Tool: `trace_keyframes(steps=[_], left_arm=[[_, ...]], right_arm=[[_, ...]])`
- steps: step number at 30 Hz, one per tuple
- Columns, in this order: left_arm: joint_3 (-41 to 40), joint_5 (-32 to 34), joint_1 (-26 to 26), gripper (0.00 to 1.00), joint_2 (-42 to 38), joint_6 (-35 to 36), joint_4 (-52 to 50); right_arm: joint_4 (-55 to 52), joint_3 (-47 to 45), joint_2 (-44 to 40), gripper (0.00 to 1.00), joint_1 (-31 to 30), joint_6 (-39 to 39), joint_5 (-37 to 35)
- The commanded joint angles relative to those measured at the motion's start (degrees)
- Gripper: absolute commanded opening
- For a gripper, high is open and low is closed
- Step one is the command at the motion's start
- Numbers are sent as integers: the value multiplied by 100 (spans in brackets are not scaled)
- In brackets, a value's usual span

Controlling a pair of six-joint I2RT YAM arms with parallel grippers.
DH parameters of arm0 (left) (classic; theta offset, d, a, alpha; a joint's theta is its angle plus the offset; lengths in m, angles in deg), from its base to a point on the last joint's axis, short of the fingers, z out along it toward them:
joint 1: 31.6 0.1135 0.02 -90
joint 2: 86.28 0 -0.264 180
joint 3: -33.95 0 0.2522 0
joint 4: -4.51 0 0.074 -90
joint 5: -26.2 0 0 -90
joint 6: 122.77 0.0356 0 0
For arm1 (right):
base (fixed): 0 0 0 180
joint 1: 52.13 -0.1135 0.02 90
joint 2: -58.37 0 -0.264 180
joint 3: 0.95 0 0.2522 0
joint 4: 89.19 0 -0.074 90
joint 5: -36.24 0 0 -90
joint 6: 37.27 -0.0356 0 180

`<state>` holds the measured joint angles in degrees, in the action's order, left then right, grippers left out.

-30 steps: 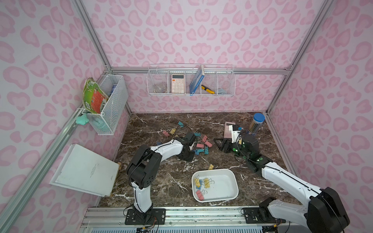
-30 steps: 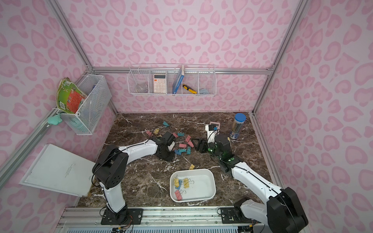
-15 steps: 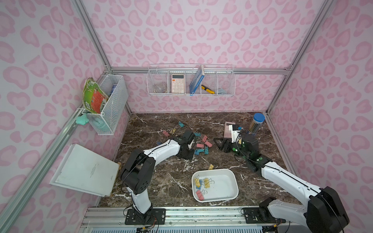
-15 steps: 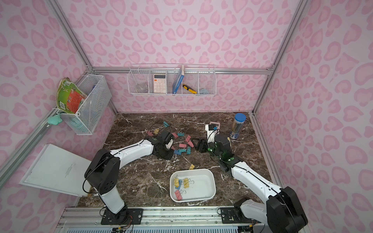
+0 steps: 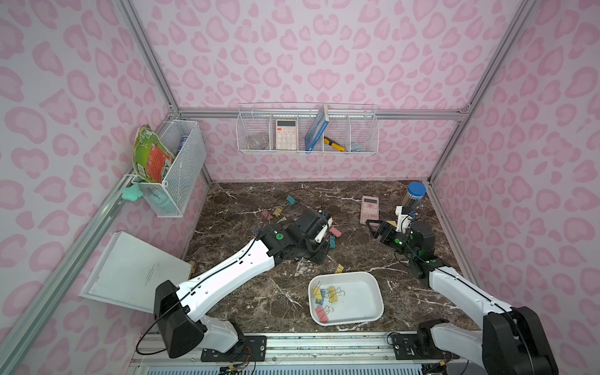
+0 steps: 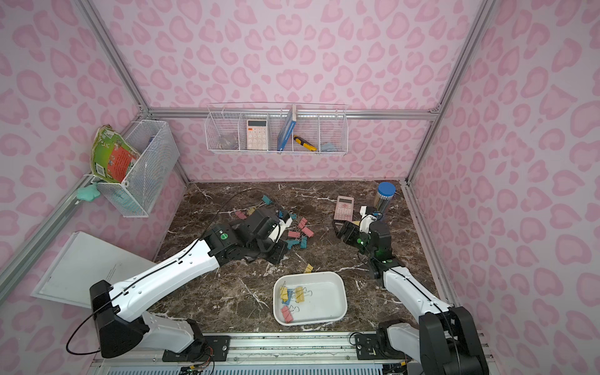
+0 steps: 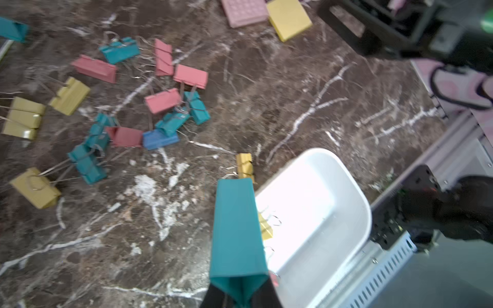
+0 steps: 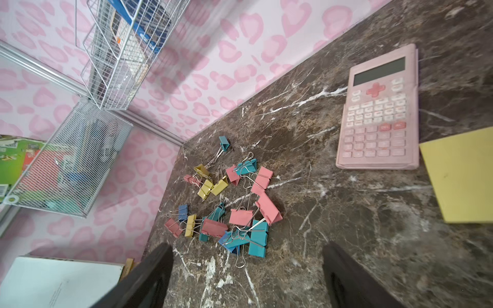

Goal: Put the binder clips in the storage box
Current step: Place the binder clip in the storage box.

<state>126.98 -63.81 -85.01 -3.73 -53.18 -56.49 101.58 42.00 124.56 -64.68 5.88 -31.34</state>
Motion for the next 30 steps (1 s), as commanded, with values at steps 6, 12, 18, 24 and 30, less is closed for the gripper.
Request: trace_keyframes(steps=[6,12,18,24,30], left_arm=[[56,1280,-1114,4,1317,-1396,-518],[-9,1429,-1113,10,1936,-1607,-118],[-284,1363,-1115,28,1640,-1607,423],[-187,1890,-1028,40,444,-1104,274],[-375,1542,515,45,-1029,-296,-110]], right_arm=[[-39,-62,-323,90,78,-101,241],[-35,-105,-416,89,65,-109,360],[-651,192,-494,88,-517,615,-180],[-1410,1155,255,87,-1487,1268,-809],[-1990,2074,1619,78,-2019,672,-1091]])
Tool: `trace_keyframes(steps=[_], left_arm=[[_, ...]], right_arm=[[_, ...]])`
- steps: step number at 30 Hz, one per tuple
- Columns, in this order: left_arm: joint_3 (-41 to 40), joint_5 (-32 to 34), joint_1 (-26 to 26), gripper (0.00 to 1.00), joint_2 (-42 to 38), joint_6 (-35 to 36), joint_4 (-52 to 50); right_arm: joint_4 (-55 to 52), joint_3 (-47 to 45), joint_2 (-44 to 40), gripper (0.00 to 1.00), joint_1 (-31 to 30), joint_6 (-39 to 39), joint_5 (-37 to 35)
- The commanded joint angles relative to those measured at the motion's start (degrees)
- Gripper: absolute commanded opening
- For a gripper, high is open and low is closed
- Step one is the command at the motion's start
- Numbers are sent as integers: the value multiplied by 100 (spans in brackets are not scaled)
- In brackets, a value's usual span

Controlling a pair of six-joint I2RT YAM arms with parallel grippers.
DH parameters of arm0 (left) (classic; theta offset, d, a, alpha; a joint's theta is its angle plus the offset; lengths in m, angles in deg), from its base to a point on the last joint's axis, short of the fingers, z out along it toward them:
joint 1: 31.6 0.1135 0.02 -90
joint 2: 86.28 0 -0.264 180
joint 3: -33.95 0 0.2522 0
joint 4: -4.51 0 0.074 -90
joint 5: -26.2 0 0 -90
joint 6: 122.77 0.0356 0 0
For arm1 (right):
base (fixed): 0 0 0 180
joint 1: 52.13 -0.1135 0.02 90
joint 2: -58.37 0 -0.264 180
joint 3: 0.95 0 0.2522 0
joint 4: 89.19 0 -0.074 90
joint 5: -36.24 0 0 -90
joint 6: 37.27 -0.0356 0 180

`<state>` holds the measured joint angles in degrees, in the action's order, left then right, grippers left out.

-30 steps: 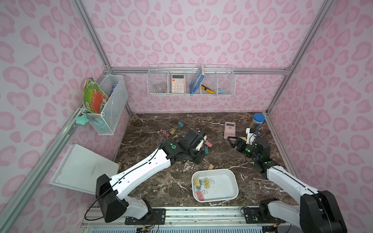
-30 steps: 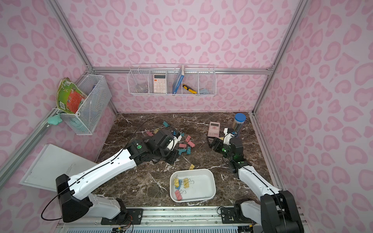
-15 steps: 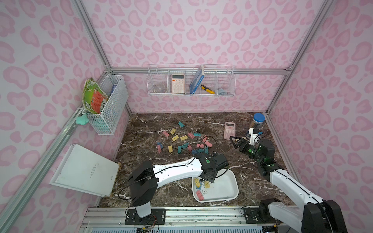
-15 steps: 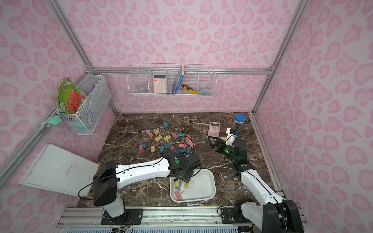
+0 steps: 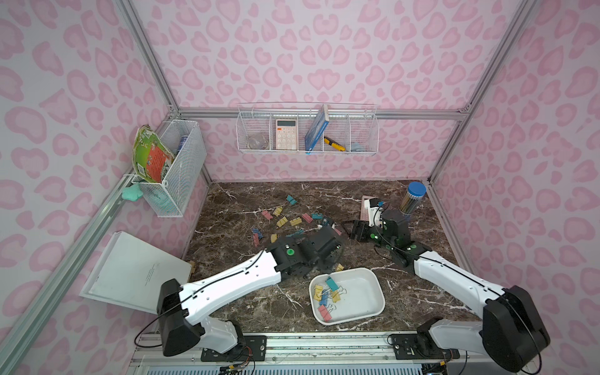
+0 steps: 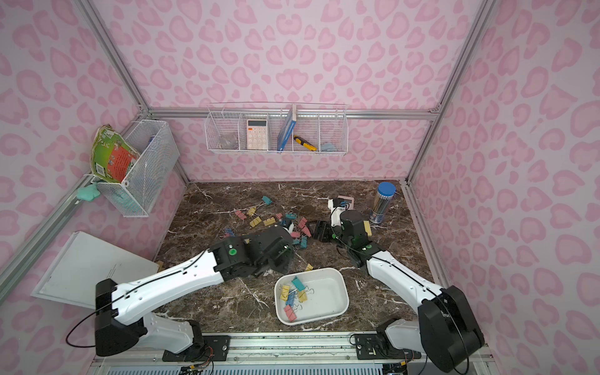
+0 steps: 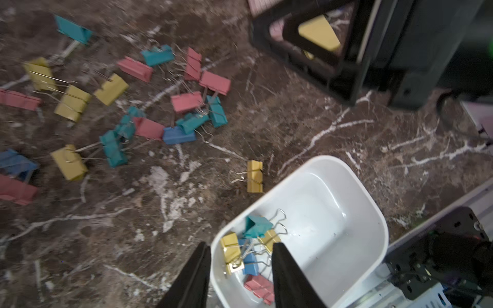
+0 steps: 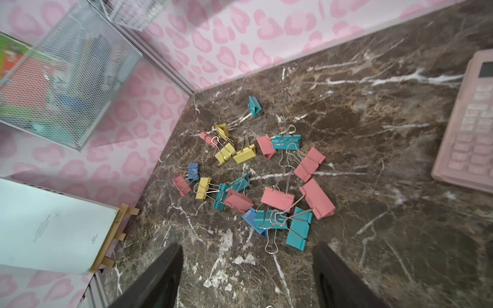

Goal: Put the binder clips in the storage box
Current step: Place the binder clip in the storage box, then pick up the binder clip at the center of the board.

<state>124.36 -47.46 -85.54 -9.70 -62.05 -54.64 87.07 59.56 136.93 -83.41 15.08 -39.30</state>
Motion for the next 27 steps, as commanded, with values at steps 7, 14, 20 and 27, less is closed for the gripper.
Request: trace_keyframes(steps=[7,14,20,27], left_arm=[[-225,-1839,3268,51,-872,1520,-92],[-740,-2091,3968,57,-506,1711,218],[-566,-2148,3969,73,-305,1891,-259],[-609,-2249,3868,97,-162,2014,-329]], right_arm=[[-1699,1598,1937,69,-785,638,-1007],[-1085,1301,2155,69,-755,-1300,-416],[861,414,2253,67,-527,-2916,601],[1478,279,2272,70,-542,-3313,790]])
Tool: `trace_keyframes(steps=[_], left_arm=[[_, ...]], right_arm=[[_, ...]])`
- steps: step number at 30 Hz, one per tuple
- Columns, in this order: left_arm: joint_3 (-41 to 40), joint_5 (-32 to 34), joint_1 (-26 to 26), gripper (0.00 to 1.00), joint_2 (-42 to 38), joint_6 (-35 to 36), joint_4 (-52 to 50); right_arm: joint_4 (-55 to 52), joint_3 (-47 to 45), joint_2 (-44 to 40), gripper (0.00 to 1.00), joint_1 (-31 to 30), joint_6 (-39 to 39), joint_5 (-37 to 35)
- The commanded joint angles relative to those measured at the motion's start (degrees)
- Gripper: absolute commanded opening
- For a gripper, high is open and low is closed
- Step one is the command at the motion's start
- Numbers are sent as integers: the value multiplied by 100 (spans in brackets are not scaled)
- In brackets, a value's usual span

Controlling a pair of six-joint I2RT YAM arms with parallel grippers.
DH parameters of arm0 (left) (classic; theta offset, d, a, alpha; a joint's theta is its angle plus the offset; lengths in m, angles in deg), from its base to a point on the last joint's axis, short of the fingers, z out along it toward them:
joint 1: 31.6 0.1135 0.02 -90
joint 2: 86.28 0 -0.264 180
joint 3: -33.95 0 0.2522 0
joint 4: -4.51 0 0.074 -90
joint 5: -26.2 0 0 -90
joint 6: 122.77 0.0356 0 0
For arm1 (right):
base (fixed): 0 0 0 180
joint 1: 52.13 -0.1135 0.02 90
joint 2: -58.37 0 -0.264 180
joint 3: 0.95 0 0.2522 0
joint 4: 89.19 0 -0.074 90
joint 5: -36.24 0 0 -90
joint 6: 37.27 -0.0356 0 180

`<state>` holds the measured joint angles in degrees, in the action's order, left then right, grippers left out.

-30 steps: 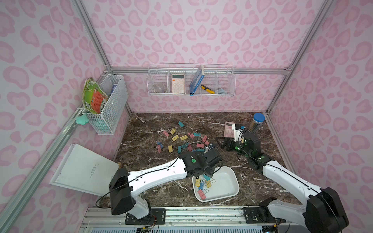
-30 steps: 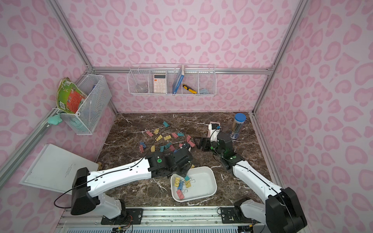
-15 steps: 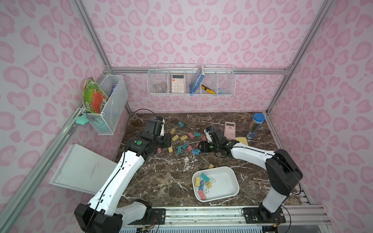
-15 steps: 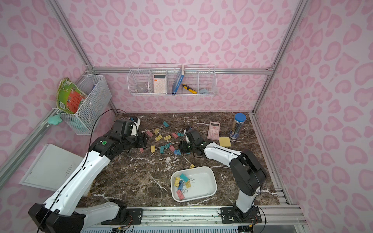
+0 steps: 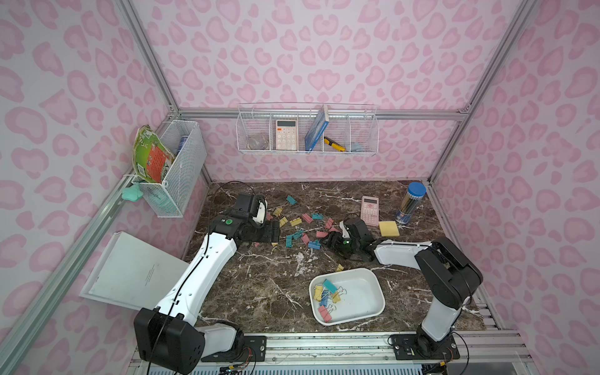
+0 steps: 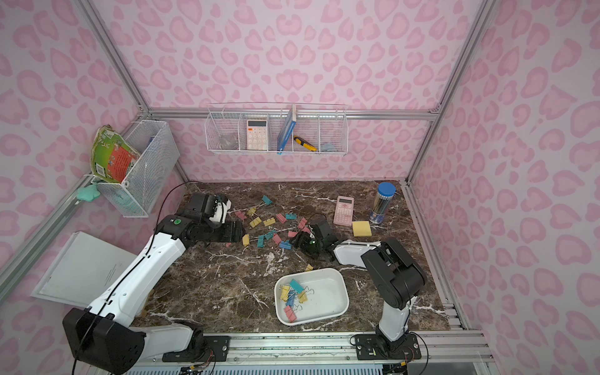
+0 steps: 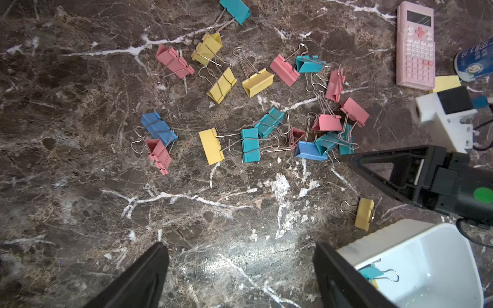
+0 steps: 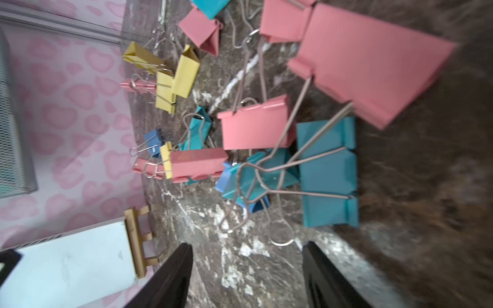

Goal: Put the binder clips in the storage box
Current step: Pick up the binder clip at the center of the board.

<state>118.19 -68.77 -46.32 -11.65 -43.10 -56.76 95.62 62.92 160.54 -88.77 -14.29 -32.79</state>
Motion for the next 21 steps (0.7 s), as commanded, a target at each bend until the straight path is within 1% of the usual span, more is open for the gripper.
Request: trace_keyframes(steps=[1,3,5,6,8,11,15,21], left_arm=[[2,-110,-92,100,49,139,-126],[1,-89,-157,100,68,179,-147],[9,-42,-214,100,78,206,-169],[9,-10,-240,100,87,223,-177],[9,69,-283,99,78,232,-193],[18,143,-321,99,87,248,-222],[18,231,-390,99,96,266,-232],[13,299,-445,99,117,290,-250]], right_arm=[[626,-72,-143,72,-26,-373,61],[581,-71,-182,75,-14,-387,-60],[751,-73,-99,73,35,-541,20],[896,-80,-24,68,73,-699,103],[1150,-113,93,60,91,-980,141],[1170,-138,238,49,100,-1214,81],[1599,-332,397,37,162,-1461,231],[1687,-526,318,29,171,-1453,155]])
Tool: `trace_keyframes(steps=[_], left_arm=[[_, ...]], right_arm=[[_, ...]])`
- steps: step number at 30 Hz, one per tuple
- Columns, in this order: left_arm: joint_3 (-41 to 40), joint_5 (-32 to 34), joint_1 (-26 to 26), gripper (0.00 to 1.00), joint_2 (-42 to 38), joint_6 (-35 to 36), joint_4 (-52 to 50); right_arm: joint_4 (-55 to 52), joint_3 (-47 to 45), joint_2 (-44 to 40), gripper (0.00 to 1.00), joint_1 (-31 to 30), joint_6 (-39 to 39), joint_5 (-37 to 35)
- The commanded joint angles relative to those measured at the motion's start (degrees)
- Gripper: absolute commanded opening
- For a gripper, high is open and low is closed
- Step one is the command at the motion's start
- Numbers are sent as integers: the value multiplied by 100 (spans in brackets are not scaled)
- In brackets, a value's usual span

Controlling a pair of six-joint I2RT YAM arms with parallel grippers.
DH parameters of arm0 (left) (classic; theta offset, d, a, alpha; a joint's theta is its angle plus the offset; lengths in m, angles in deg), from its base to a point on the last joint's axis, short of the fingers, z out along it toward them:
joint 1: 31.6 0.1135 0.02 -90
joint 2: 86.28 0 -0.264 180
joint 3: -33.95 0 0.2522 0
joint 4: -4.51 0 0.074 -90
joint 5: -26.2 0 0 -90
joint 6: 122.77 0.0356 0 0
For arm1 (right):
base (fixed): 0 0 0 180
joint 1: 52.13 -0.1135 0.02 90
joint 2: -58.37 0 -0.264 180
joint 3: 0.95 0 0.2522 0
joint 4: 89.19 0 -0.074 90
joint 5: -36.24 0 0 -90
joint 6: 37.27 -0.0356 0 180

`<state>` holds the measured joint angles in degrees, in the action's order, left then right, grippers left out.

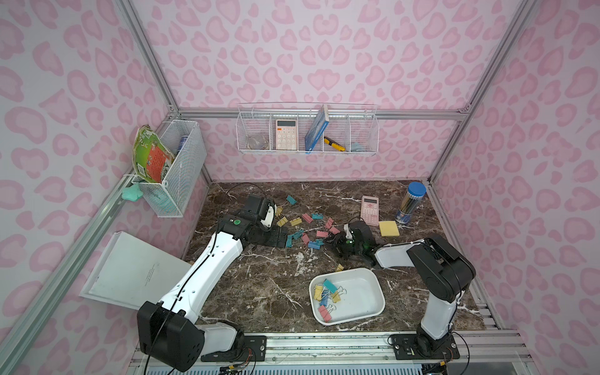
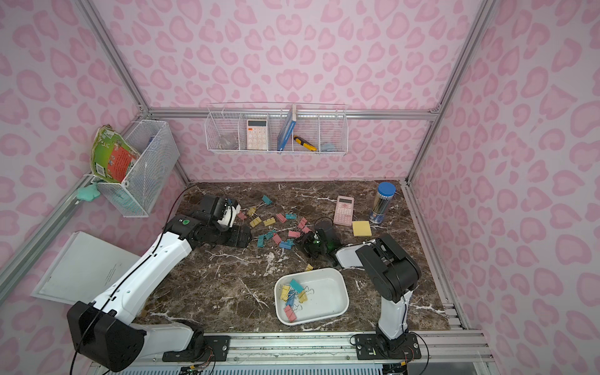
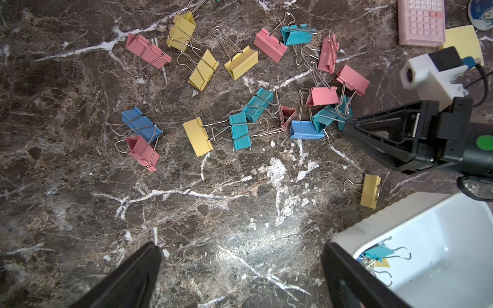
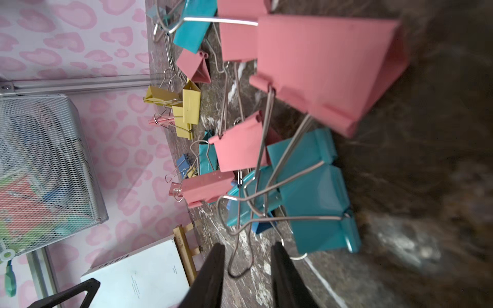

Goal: Put the binder clips in the storage box
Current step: Pick up the binder clip at the center of the board.

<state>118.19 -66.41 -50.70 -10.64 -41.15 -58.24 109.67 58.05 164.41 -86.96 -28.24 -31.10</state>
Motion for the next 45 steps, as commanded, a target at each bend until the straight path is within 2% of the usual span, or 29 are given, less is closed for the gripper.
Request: trace_keyframes(steps=[1,7,10,15,17,22,31,35,40,42,45], left_arm=[[17,69,-16,100,21,91,-101],[14,84,-56,100,47,124,-118],[18,107,-68,100,48,127,-128],[7,182,-94,99,23,154,-127],[7,207,-103,100,21,166,-123],[-1,233,-121,100,52,175,-136],[-9,475,-147,100,109,201,-172],[-4,541,-147,99,83,201,-167],[-34,687,-147,99,-1,283,-172],[-34,755,-147,99,-38,322,-175],[-60,839,-147,100,-170,376,-148]], right_arm=[[284,-50,-98,31,-2,-28,-24],[62,21,-254,39,36,278,-72],[212,21,-182,34,111,293,16],[461,21,70,34,247,232,291],[469,-7,72,30,247,243,284],[491,-134,-61,13,246,298,235],[430,-180,-267,0,116,528,350],[245,-68,-562,0,-17,1011,468],[-512,88,-1480,0,-230,1976,294],[-1123,126,-2009,0,-277,2465,222],[-2695,125,-3137,0,-429,3499,-180]])
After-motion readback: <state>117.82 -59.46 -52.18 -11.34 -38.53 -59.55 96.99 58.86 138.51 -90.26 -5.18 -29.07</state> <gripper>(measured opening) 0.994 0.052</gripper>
